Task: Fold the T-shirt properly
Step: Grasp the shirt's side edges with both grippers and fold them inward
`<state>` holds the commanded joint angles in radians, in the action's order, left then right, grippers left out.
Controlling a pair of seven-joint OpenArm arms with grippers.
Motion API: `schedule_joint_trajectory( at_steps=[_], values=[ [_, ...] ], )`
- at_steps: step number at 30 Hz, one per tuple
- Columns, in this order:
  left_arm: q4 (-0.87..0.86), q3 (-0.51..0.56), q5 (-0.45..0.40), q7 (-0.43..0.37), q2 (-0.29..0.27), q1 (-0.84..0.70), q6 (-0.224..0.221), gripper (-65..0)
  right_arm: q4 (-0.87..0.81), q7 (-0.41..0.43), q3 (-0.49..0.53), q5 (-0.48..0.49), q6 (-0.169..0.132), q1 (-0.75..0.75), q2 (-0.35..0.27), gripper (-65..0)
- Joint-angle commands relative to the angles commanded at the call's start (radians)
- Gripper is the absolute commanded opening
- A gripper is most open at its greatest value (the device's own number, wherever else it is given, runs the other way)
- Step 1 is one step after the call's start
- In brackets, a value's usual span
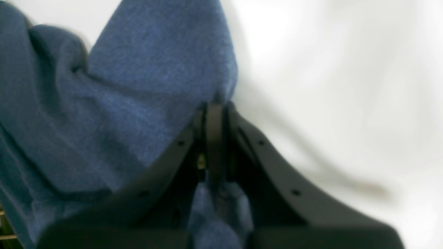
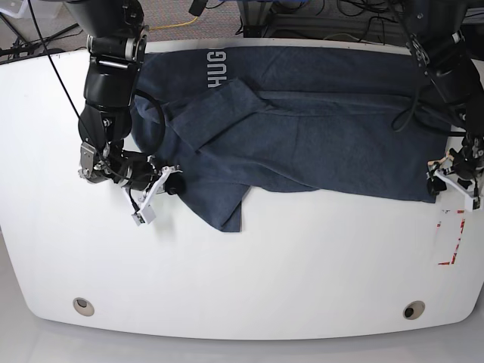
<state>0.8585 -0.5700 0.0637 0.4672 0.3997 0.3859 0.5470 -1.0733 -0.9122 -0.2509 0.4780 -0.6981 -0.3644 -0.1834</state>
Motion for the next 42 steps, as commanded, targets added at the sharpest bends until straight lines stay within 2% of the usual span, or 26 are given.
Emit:
schedule_joint_trajectory(
  at_steps=[6, 12, 13, 17, 20, 22, 25, 32, 38, 42],
  values=[
    [-0.141, 0.086, 0.002, -0.008, 0.012, 0.08, -0.002, -16.8, 0.0, 0.0, 0.0, 0.0, 0.0, 0.0, 0.0, -65.0],
    [-0.183, 0.094, 0.002, -0.009, 0.012, 0.092, -0.002, -17.5, 0.0, 0.0, -0.003, 0.0, 0.0, 0.0, 0.0, -65.0],
    [-0.183, 0.094, 0.002, -0.009, 0.012, 0.092, -0.002, -19.3, 0.0, 0.0, -0.003, 0.0, 0.0, 0.0, 0.0, -65.0],
    [-0.178, 0.094, 0.002, -0.009, 0.012, 0.087, -0.002, -38.1, -0.005, 0.0, -0.003, 0.0, 0.0, -0.006, -0.002, -65.0],
    [-0.178, 0.094, 0.002, -0.011, 0.011, 0.087, 0.0, -57.8, -0.005, 0.0, -0.002, 0.0, 0.0, -0.029, -0.006, -65.0],
    [-0.176, 0.094, 0.002, -0.011, 0.011, 0.087, 0.006, -63.9, -0.005, 0.0, 0.0, 0.0, 0.0, -0.032, -0.015, -65.0],
    [-0.12, 0.091, 0.008, -0.009, 0.011, 0.087, 0.011, -64.9, -0.015, -0.002, 0.0, 0.0, 0.0, -0.043, -0.023, -65.0],
    [0.173, 0.092, 0.008, 0.0, -0.003, -0.021, 0.058, -64.9, -0.133, -0.026, 0.0, 0.0, 0.0, -0.038, -0.041, -65.0],
    [0.407, 0.084, 0.008, 0.094, -0.04, -0.117, 0.106, -65.0, -0.276, -0.086, -0.006, 0.005, 0.0, -0.002, -0.044, -65.0],
    [0.542, 0.038, 0.008, 0.144, -0.052, -0.192, 0.115, -65.0, -0.371, -0.127, -0.006, 0.011, 0.0, 0.026, -0.044, -65.0]
  ],
)
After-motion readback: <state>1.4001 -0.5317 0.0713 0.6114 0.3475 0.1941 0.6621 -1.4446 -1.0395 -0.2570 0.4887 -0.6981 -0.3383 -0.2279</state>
